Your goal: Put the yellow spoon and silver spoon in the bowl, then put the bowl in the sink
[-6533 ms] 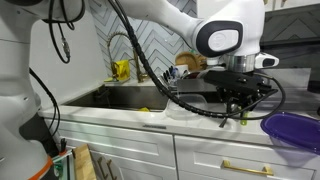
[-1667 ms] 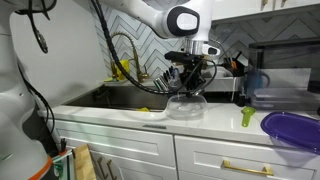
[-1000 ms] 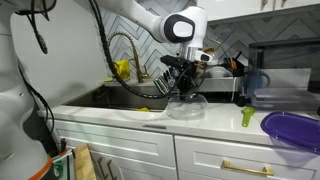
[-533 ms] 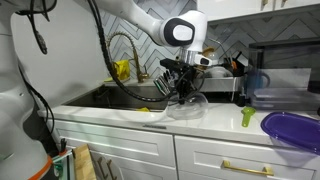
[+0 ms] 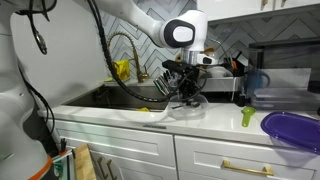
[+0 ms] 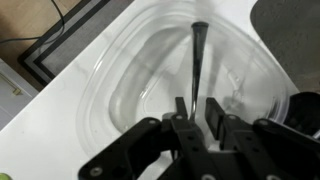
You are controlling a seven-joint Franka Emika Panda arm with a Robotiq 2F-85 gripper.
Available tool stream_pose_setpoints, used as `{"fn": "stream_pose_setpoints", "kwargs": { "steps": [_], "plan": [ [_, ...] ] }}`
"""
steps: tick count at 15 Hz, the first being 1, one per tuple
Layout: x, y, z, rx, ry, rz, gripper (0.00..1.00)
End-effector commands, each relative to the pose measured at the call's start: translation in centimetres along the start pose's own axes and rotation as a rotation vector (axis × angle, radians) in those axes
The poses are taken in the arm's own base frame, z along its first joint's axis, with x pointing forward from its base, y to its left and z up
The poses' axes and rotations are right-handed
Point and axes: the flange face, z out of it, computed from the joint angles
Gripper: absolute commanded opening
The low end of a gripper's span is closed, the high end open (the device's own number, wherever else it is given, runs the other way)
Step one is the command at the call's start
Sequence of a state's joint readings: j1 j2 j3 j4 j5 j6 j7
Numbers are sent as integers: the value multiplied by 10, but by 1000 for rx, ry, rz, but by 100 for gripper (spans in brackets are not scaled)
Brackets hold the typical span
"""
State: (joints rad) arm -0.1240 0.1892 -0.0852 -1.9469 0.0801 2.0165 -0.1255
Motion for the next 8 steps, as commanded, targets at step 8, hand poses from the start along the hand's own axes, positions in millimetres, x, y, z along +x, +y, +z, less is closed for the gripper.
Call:
{"fn": "stream_pose_setpoints", "kwargs": {
  "steps": [8],
  "plan": [
    [-15, 6, -40, -123, 35, -89, 88]
  ]
}}
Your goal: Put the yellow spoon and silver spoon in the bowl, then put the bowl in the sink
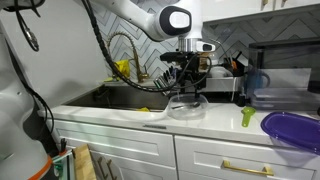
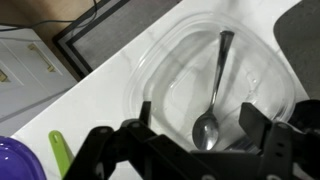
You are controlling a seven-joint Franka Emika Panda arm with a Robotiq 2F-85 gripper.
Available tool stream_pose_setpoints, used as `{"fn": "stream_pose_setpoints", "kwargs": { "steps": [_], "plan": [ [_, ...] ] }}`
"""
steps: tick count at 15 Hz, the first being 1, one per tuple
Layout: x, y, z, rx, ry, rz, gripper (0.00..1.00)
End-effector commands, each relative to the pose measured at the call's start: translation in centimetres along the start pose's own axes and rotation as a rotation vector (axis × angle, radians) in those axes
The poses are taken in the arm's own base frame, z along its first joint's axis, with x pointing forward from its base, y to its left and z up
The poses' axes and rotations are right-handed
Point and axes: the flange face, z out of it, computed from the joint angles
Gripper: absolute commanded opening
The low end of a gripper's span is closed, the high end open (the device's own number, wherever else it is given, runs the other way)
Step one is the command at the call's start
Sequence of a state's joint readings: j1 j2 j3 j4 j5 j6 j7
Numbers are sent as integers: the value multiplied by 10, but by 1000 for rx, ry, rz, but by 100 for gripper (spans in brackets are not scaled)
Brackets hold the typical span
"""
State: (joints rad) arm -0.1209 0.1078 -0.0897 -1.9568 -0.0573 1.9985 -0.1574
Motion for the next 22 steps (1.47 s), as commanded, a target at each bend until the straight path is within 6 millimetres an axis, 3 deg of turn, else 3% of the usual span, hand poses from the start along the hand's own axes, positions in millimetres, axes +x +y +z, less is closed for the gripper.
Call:
{"fn": "stream_pose_setpoints", "kwargs": {
  "steps": [1, 5, 10, 14, 15, 17, 20, 22],
  "plan": [
    [-4, 2, -4, -11, 3, -1, 97],
    [-10, 4, -7, -19, -23, -39, 100],
    [-34, 60, -22, -84, -19, -139, 100],
    [-37, 115, -17, -117, 70, -251, 100],
    [-32, 99, -24, -104, 44, -207, 100],
    [-34, 109, -24, -107, 49, -204, 100],
    [-30, 100, -25, -108, 52, -216, 100],
    [-24, 126, -20, -96, 44, -154, 100]
  ]
}}
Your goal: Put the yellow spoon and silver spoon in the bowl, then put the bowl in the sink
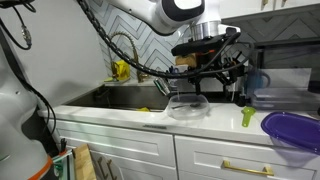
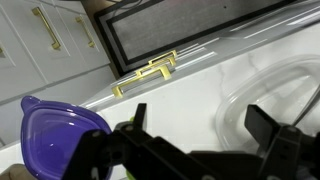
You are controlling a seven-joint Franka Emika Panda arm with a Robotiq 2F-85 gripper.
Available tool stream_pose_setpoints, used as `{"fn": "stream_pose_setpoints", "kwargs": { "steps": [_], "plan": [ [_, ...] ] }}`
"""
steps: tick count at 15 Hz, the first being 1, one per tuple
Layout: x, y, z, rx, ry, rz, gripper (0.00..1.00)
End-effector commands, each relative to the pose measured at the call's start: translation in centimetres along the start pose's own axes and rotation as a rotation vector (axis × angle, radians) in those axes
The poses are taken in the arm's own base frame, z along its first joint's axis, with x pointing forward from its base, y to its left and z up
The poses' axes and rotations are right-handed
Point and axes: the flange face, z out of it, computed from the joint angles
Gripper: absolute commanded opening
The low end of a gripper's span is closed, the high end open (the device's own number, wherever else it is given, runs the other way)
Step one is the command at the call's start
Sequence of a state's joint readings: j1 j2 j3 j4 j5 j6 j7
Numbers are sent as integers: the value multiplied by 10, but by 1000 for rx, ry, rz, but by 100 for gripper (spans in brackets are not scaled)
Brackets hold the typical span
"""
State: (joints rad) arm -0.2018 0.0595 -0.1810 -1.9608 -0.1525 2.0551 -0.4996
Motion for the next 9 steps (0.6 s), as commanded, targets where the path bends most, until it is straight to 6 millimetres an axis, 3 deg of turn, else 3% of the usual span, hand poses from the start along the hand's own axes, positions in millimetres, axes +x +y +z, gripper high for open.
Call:
{"fn": "stream_pose_setpoints", "kwargs": {
  "steps": [1, 6, 9],
  "plan": [
    [0, 39, 10, 39, 27, 86, 100],
    [10, 90, 29, 101, 133, 172, 100],
    [28, 105, 44, 114, 161, 157, 100]
  ]
}}
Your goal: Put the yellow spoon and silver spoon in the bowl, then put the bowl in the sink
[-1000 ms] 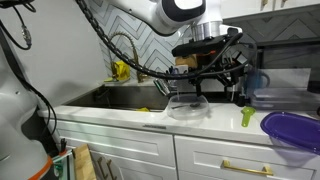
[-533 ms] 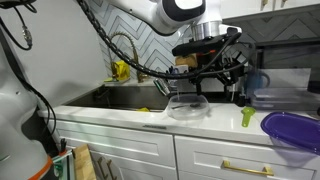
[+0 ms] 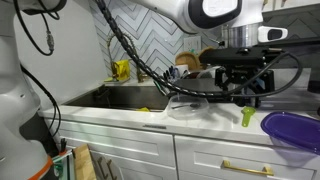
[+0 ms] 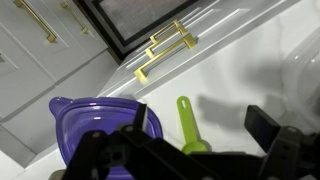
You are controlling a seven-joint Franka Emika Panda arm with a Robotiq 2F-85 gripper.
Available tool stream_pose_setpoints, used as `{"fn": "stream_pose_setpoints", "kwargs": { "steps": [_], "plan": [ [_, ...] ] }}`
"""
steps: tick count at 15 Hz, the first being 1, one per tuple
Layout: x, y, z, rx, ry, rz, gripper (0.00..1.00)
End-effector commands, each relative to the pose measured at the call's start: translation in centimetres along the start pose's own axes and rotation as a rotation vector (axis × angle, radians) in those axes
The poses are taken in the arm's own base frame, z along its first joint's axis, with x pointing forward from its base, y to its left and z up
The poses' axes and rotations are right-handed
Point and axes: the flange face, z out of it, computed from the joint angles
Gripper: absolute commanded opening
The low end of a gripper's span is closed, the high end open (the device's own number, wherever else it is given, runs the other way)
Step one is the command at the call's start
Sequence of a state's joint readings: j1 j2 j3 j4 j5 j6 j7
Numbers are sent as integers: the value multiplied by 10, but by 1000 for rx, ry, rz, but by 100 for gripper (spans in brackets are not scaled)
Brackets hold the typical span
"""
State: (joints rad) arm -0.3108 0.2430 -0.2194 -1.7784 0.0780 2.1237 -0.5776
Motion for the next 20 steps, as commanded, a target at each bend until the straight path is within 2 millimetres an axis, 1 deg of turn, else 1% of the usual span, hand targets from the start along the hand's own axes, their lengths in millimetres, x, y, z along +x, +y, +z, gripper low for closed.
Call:
{"fn": "stream_pose_setpoints", "kwargs": {
  "steps": [1, 4, 5, 6, 7, 8, 9, 10, 11, 15, 16, 17, 18, 19, 20],
  "plan": [
    [26, 17, 23, 24, 37, -26, 100],
    [46, 17, 41, 51, 52, -64, 99],
    [52, 16, 46, 64, 62, -76, 96],
    [58, 14, 51, 71, 66, -93, 96],
    [64, 12, 56, 74, 63, -110, 93],
    [68, 11, 61, 84, 61, -131, 92],
    [72, 10, 65, 86, 59, -145, 87],
    [74, 9, 69, 91, 55, -157, 86],
    [77, 8, 72, 93, 52, -167, 81],
    [83, 3, 89, 105, 34, -195, 77],
    [83, 2, 93, 109, 30, -198, 65],
    [84, 1, 95, 111, 27, -199, 57],
    [84, 1, 97, 112, 25, -199, 43],
    [84, 0, 98, 114, 26, -200, 36],
    [85, -1, 98, 114, 26, -203, 27]
  ]
}}
